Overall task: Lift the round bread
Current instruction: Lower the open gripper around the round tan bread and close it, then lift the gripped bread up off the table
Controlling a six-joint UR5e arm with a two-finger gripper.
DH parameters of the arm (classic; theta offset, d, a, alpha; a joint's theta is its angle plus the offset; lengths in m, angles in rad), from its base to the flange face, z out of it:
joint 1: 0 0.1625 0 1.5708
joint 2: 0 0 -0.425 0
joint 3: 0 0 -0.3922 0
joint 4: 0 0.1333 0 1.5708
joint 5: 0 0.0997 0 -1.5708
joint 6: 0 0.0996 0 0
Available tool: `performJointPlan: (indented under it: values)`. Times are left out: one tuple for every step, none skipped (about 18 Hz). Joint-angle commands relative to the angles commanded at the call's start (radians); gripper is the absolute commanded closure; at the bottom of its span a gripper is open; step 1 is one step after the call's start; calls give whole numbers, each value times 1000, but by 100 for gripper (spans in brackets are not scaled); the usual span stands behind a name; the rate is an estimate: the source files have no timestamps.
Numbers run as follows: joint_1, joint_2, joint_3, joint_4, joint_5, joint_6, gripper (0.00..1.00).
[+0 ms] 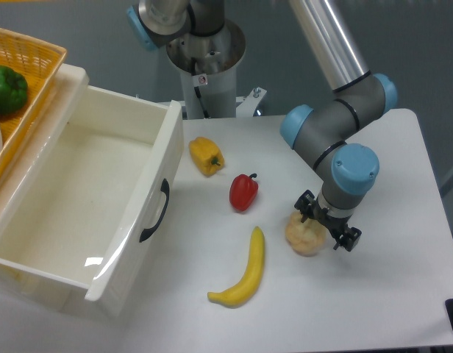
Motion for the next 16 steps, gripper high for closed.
performJointPlan:
  values:
    - [2, 0, 0, 0, -2, 2, 32]
    - [2, 2, 0, 0, -2, 3, 44]
    - [2, 2, 0, -2, -2, 6, 57]
    - [3, 2, 2, -2, -2, 6, 70]
    - [3, 2, 2, -2, -3, 8, 82]
    - [3, 2, 3, -2, -3, 8, 91]
    - [3, 2, 6, -2, -3, 9, 99]
    - [3, 2, 8, -2, -3, 9, 100]
    - [5, 2, 9, -2, -5, 9, 100]
    - [5, 2, 12, -3, -6, 11, 100]
    - [9, 2, 12, -3, -11, 11, 100]
    - [11, 2, 14, -5, -23, 11, 100]
    - [15, 3, 17, -8, -34, 11, 100]
    - [21, 6, 21, -9, -38, 11, 100]
    - [23, 8, 28, -11, -40, 11, 100]
    - [25, 9, 37, -14, -38, 11, 100]
